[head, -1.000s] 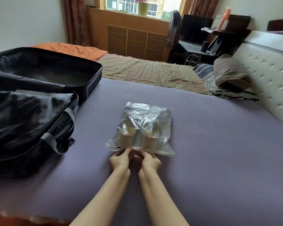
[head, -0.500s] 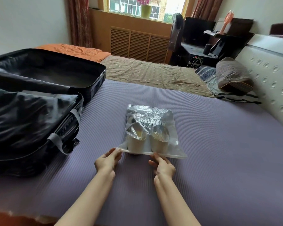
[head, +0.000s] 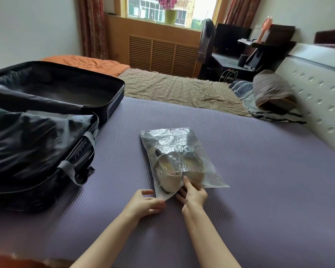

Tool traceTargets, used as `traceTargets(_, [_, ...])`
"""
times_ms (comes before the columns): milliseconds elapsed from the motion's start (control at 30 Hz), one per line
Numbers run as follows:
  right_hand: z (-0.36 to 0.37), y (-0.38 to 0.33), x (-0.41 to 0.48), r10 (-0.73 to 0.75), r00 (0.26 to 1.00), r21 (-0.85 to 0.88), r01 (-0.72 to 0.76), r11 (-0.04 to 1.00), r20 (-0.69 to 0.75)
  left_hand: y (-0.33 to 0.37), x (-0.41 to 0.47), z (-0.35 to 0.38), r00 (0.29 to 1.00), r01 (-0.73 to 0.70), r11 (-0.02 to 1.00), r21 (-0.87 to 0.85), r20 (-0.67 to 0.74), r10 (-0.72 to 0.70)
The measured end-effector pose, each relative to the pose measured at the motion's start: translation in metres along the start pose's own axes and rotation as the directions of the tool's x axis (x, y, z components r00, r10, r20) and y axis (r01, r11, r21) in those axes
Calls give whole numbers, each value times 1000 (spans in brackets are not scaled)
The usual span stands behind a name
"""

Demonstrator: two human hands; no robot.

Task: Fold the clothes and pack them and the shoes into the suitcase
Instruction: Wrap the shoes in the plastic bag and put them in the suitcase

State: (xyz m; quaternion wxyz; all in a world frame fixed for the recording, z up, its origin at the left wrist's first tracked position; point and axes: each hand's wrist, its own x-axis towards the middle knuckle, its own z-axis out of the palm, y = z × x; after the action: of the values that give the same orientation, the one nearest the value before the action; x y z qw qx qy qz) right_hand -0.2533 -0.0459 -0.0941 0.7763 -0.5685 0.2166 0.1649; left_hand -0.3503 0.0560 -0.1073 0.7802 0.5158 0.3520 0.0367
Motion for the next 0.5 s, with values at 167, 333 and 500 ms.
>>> traceTargets(167, [-1,1,4,42,998,-9,-42,999,-49,8,3,-4,1000,9,994,105,19,-11])
traceTargets(333, [9,1,3,7,980,8,-5,1000,-197,35,28,-16,953,-152,945,289,-211,218])
traceTargets(500, [12,-6,0,-173,960,-50,166,985,-222,35,35,7,977,-132,957,258,-131,170])
